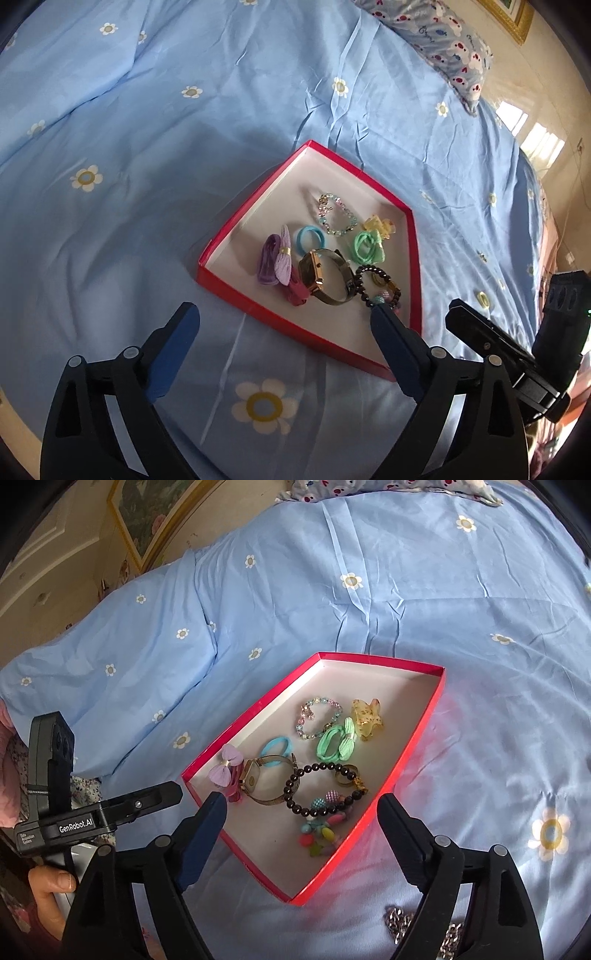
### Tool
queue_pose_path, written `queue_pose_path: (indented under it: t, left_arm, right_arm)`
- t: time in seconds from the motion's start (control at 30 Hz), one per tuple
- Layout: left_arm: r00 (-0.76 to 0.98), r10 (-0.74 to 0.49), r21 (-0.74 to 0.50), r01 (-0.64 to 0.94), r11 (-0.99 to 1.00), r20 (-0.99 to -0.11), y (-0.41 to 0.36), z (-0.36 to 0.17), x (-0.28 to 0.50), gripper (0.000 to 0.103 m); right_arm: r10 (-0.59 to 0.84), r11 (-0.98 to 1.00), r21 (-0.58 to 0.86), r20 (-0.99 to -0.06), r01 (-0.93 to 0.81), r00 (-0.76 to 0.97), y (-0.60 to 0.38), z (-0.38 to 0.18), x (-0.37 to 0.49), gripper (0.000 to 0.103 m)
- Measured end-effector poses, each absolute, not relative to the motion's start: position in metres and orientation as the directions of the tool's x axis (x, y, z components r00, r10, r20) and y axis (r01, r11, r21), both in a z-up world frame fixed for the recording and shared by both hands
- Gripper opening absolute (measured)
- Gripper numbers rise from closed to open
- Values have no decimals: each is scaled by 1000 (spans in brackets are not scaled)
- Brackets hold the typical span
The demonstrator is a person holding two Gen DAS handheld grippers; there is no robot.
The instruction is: Organize jewelry
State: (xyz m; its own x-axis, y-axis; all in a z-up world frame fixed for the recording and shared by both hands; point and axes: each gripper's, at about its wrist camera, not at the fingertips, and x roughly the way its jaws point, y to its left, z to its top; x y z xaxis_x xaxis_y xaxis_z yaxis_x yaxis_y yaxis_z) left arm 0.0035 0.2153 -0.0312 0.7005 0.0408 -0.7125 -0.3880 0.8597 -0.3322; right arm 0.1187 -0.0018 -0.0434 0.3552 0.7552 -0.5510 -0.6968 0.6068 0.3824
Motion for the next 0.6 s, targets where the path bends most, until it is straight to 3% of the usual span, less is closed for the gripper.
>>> queue_pose_path:
  t: [0.23,0.6]
  left_arm:
    - [716,144,-271,-432,860,-684,202,-32,-24,97]
    - [702,291,-47,-419,907,-650,162,-21,-41,101]
  right_arm:
    - [751,621,353,-524,-700,402,-20,-43,100,91]
    - [719,633,223,-525,-741,456,-32,-43,70,97]
